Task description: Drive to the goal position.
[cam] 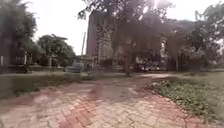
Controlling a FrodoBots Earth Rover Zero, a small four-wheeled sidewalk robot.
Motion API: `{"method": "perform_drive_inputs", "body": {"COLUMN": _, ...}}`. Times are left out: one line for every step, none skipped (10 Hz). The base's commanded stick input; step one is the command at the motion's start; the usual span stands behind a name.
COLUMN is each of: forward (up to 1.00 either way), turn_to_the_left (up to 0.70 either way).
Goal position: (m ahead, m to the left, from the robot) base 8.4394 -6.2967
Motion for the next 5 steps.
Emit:
{"method": "perform_drive_inputs", "body": {"forward": 0.7, "turn_to_the_left": 0.0}}
{"method": "perform_drive_inputs", "body": {"forward": 0.7, "turn_to_the_left": 0.0}}
{"method": "perform_drive_inputs", "body": {"forward": 0.7, "turn_to_the_left": 0.0}}
{"method": "perform_drive_inputs", "body": {"forward": 0.7, "turn_to_the_left": 0.0}}
{"method": "perform_drive_inputs", "body": {"forward": 0.7, "turn_to_the_left": 0.0}}
